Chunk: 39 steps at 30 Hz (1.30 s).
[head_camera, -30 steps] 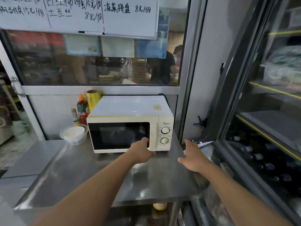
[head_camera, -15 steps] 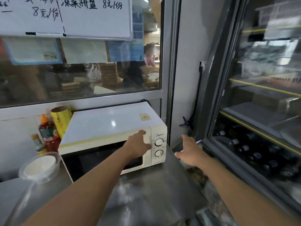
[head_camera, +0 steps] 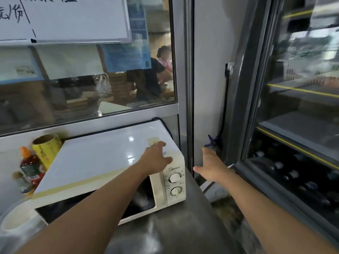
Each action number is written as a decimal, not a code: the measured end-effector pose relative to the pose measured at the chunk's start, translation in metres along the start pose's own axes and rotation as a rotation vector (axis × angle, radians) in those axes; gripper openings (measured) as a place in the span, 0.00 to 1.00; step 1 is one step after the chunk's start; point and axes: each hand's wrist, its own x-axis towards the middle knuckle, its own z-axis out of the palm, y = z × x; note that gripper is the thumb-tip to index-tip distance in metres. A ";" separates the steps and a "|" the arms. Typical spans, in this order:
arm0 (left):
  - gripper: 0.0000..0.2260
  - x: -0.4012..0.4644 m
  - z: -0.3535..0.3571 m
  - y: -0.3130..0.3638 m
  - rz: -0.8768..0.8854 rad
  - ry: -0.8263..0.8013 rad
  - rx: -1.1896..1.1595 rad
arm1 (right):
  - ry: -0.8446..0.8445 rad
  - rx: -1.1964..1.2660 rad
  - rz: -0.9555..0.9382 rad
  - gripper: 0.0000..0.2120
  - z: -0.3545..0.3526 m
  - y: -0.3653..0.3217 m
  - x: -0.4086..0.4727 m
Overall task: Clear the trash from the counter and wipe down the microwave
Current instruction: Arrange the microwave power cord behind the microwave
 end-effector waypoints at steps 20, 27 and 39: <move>0.26 0.237 0.063 0.049 -0.106 -0.082 0.398 | -0.143 0.113 -0.056 0.34 0.013 0.102 0.236; 0.24 0.301 0.102 0.039 -0.121 -0.151 0.578 | -0.151 0.196 -0.056 0.34 0.042 0.133 0.286; 0.24 0.372 0.130 -0.005 -0.013 -0.228 1.064 | -0.135 0.281 -0.110 0.33 0.083 0.156 0.341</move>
